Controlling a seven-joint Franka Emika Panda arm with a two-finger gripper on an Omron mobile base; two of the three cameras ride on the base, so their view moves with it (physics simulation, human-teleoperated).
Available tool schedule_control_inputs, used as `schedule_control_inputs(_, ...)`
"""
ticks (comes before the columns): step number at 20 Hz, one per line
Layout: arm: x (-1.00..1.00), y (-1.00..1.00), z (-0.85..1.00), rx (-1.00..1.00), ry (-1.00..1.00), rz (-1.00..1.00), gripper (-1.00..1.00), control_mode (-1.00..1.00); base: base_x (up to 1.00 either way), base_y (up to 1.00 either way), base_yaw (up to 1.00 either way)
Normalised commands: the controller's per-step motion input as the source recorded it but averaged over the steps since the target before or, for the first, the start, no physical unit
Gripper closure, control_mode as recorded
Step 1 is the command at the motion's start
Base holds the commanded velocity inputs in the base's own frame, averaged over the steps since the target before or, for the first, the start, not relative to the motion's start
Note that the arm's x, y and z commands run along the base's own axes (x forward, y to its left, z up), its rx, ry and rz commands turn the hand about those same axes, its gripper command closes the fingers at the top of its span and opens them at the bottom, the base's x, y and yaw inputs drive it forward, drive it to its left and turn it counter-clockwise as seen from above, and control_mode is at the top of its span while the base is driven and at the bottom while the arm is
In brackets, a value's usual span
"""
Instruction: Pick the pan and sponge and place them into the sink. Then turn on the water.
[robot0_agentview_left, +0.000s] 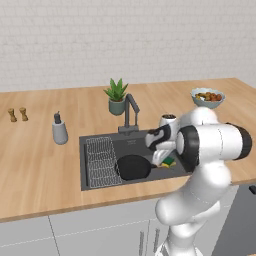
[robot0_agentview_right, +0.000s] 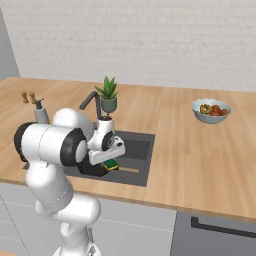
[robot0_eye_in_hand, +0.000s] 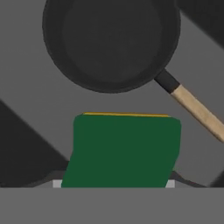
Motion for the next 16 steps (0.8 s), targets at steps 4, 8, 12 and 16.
schedule_control_inputs(4,0.62,0.0,-0.42,0.0,0.01,0.0,1.0,-1.0,0.0,0.0,0.0)
schedule_control_inputs(8,0.57,0.0,-0.4,0.0,0.0,0.0,1.0,-1.0,0.0,0.0,0.0)
schedule_control_inputs(12,0.51,0.0,-0.58,0.0,0.0,0.0,1.0,-1.0,0.0,0.0,0.0)
schedule_control_inputs(16,0.38,0.0,-0.62,-0.06,0.0,0.0,1.0,-1.0,0.0,0.0,0.0)
